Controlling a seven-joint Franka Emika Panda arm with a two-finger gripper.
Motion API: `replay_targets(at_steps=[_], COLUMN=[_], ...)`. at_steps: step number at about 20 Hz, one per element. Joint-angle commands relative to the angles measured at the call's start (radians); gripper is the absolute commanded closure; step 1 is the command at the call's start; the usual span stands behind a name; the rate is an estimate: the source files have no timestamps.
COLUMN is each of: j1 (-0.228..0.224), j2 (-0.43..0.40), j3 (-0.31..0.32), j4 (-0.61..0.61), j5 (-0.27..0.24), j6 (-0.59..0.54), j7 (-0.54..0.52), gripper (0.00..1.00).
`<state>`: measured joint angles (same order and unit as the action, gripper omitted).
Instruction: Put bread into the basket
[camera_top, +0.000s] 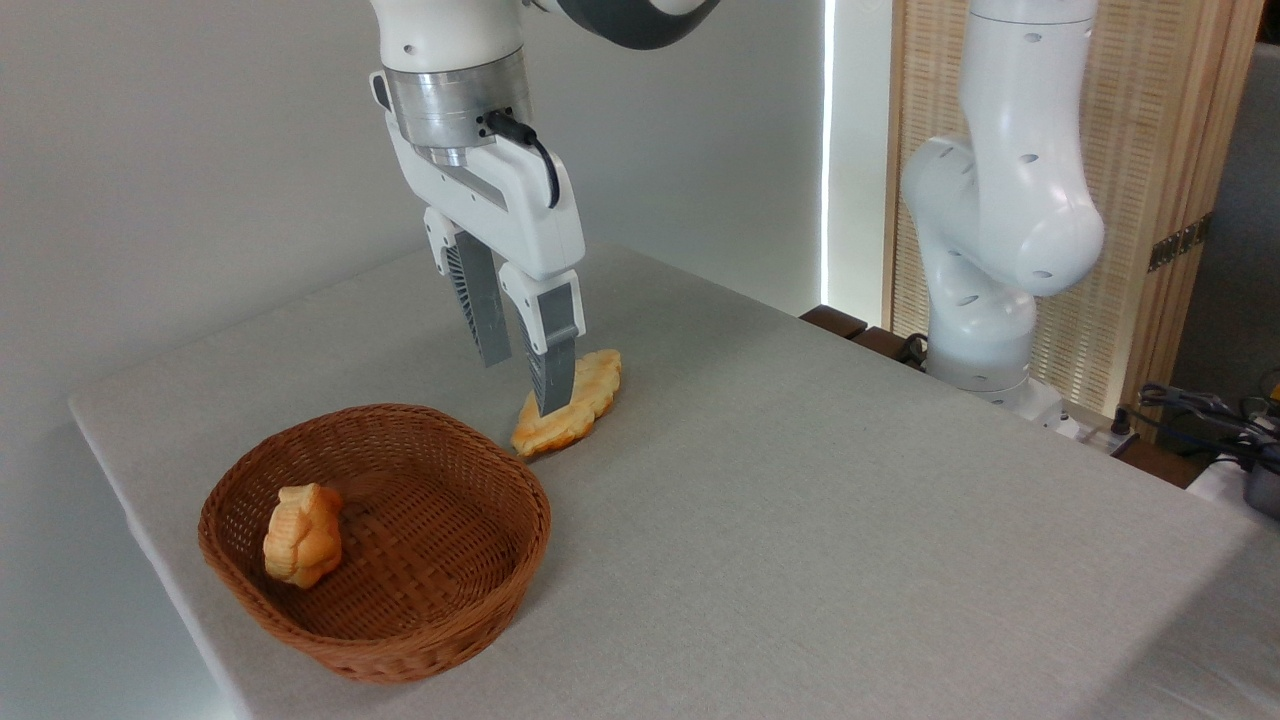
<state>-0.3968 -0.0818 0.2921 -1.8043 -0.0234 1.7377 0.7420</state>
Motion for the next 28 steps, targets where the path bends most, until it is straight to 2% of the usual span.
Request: replay_targets(at_steps=[1,2,3,4,19,24,25,28], j1=[0.166,0.229,0.268,0.274,0.274,0.27,0.26,0.188], j2=[-0.003,-0.001,-0.001,-0.001,-0.013,-0.078,-0.09,-0.099], j3=[-0.153,-0.216,-0.247,-0.249,-0.248,-0.255,-0.258,-0.258], j4=[0.014,0.016,0.016,0.016,0.01,-0.104,-0.13,-0.193], j5=[-0.013,-0.016,-0.026,-0.038,-0.041,-0.043,-0.044,-0.044], j6=[-0.027,-0.026,-0.026,-0.026,-0.017,0.051,0.06,0.065], j7=[0.005,0.007,0.01,0.011,0.013,-0.001,-0.001,-0.012], gripper=[0.0,0.0,0.0,0.0,0.0,0.0,0.0,0.0])
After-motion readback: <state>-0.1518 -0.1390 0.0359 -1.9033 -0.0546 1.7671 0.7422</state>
